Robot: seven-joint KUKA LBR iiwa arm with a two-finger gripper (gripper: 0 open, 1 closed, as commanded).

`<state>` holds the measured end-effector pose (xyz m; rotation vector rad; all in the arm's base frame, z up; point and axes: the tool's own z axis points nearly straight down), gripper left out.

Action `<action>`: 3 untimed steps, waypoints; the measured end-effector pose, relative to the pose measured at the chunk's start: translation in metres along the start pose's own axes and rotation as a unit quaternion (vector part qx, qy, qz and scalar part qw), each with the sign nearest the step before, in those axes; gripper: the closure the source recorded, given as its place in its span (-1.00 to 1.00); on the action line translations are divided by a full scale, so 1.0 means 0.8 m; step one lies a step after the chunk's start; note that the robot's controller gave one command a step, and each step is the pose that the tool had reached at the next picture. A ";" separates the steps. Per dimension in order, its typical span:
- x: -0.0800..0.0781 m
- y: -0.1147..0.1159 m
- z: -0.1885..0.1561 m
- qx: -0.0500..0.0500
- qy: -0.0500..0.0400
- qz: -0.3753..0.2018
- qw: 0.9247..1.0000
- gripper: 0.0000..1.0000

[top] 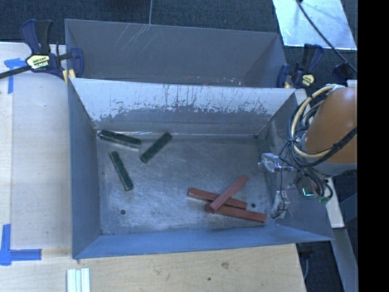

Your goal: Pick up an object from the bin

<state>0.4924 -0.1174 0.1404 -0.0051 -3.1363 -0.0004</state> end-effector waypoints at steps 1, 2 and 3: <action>-0.025 0.086 0.089 0.000 -0.001 -0.101 0.995 -1.00; -0.026 0.083 0.084 0.001 -0.002 -0.101 0.995 1.00; -0.030 0.129 -0.112 0.001 -0.009 -0.104 0.995 1.00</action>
Offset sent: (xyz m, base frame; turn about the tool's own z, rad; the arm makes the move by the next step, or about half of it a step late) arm 0.0201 0.0674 -0.0704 -0.2007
